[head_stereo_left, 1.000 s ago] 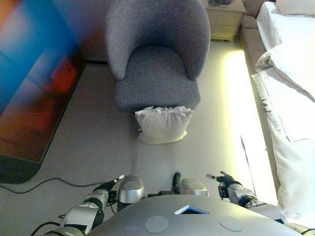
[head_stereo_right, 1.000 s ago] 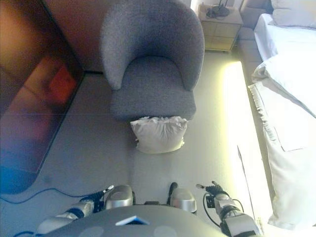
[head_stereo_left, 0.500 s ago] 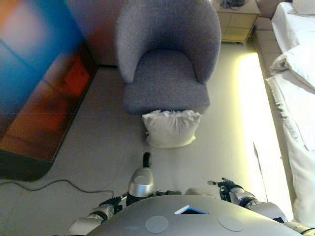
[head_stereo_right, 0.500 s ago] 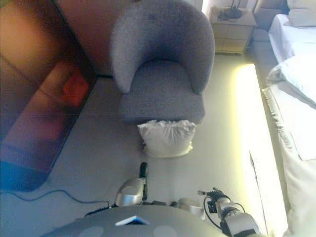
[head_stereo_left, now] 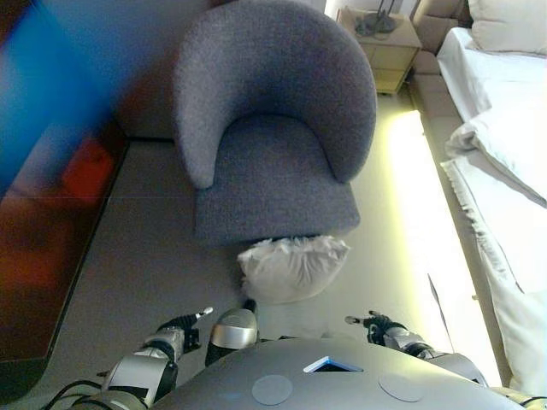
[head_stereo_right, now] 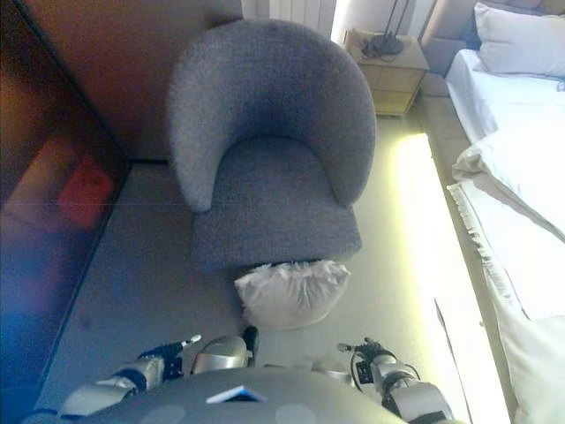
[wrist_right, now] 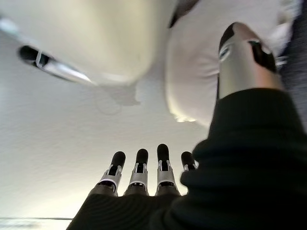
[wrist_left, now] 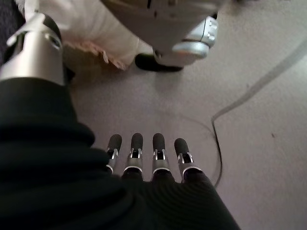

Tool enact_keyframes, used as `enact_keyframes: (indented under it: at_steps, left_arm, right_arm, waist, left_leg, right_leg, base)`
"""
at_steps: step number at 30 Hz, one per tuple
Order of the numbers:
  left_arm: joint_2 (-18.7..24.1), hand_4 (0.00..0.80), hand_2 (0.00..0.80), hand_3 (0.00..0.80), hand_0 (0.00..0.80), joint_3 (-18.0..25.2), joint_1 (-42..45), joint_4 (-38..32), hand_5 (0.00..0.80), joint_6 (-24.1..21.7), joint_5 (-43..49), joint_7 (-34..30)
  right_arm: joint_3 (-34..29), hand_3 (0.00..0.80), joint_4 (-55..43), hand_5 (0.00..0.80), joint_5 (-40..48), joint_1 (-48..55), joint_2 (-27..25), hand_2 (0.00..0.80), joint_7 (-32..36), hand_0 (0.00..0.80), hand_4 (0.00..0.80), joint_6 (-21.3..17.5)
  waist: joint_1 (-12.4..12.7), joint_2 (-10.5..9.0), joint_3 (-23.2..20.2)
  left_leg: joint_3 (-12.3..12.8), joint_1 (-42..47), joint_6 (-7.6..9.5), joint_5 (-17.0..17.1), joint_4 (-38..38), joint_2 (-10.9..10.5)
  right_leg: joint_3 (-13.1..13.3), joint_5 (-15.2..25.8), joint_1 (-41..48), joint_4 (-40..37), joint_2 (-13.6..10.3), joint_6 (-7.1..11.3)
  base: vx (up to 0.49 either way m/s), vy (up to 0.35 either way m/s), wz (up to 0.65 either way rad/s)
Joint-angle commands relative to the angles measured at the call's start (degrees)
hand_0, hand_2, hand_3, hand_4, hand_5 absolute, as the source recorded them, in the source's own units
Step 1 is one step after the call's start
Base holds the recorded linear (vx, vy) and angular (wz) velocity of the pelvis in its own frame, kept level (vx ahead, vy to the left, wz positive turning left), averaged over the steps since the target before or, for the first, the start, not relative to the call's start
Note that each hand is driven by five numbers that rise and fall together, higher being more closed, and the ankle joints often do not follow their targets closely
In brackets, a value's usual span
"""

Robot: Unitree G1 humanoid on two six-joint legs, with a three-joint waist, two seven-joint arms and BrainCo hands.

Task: Pick up the cushion and take it to the sofa

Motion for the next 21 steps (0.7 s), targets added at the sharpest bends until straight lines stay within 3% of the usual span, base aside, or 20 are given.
enact_keyframes:
  at_steps: [1, 4, 6, 9, 12, 17, 21]
  left_arm:
    - [0.4, 0.0, 0.0, 0.0, 0.0, -0.5, -1.6, 0.2, 0.0, 1.2, -1.4, -0.8]
    - [-0.1, 0.0, 0.0, 0.0, 0.0, -0.5, -2.5, 0.1, 0.0, 2.6, -1.8, -0.4]
    - [-0.6, 0.0, 0.0, 0.0, 0.0, -0.5, -2.2, 0.4, 0.0, 2.5, -1.8, -0.4]
    - [-1.0, 0.0, 0.0, 0.0, 0.0, -0.1, -1.2, 0.9, 0.0, 2.2, -2.4, 0.1]
    - [-1.0, 0.0, 0.0, 0.0, 0.0, 0.6, -0.6, 1.5, 0.0, 2.0, -2.3, 0.8]
    - [-1.0, 0.0, 0.0, 0.0, 0.0, 2.3, -0.2, 1.9, 0.0, 1.4, -1.3, 1.7]
    - [-1.9, 0.0, 0.0, 0.0, 0.0, 1.0, -2.2, 1.4, 0.0, 0.3, -1.6, 4.1]
  right_arm:
    - [-0.7, 0.0, -1.2, 0.0, 1.3, -1.0, -3.1, 0.0, 0.0, 0.0, 0.0, -2.1]
    - [-0.3, 0.0, -1.9, 0.0, 1.5, -1.0, -3.1, 0.0, -0.5, 0.0, 0.0, -2.1]
    - [-0.4, 0.0, -2.4, 0.0, 2.3, -0.7, -3.1, 0.0, -1.1, 0.0, 0.0, -2.0]
    - [-0.6, 0.0, -2.2, 0.0, -0.1, -0.4, -2.9, 0.0, -1.5, 0.0, 0.0, -1.6]
    - [-0.4, 0.0, -1.6, 0.0, -1.7, -0.2, -2.9, 0.0, -0.9, 0.0, 0.0, -1.3]
    - [1.0, 0.0, -1.4, 0.0, -3.9, -0.8, -3.0, 0.0, 1.3, 0.0, 0.0, 0.1]
    - [2.4, 0.0, -2.1, 0.0, -0.9, -3.2, -3.7, 0.0, 0.5, 0.0, 0.0, 1.6]
  waist:
    - [-2.5, 1.51, 1.2]
    - [-4.3, 1.48, 2.7]
    - [-5.0, 0.65, 3.2]
    - [-4.9, 0.09, 3.1]
    - [-4.5, -0.31, 2.9]
    - [-2.3, -0.95, 2.9]
    - [-0.9, -0.5, 4.5]
  left_leg:
    - [-1.5, -3.6, 0.35, -4.3, 4.8, -0.5]
    - [-2.4, -0.2, -0.42, -5.9, 3.5, -0.3]
    - [-2.6, 1.1, -1.3, -6.8, 3.1, 0.0]
    - [-2.8, 1.9, -2.19, -7.1, 2.9, 0.9]
    - [-3.9, 2.2, -2.81, -7.3, 3.0, 2.1]
    - [-3.5, 1.1, -5.33, -6.2, 3.6, 5.3]
    - [-4.1, -3.5, -7.49, -4.5, 5.3, 7.6]
  right_leg:
    - [-5.1, 10.3, -4.9, -14.4, 0.2, -1.12]
    - [-6.5, 10.9, -7.5, -20.7, -2.2, -1.58]
    - [-5.2, 12.8, -6.3, -28.0, -4.0, -0.92]
    - [-3.9, 13.4, -3.4, -33.0, -5.0, -0.21]
    - [-2.5, 12.0, -1.0, -35.1, -4.8, 0.19]
    - [-5.3, 8.6, 3.5, -39.1, -3.0, -0.67]
    - [-7.1, 8.3, 2.6, -40.2, -2.2, -1.79]
  base:
    - [0.216, -0.016, 0.33]
    - [0.261, -0.073, 0.39]
    - [0.224, -0.138, 0.51]
    - [0.166, -0.134, 0.43]
    - [0.131, -0.158, -0.02]
    - [0.055, -0.21, 0.11]
    - [-0.176, -0.177, 0.16]
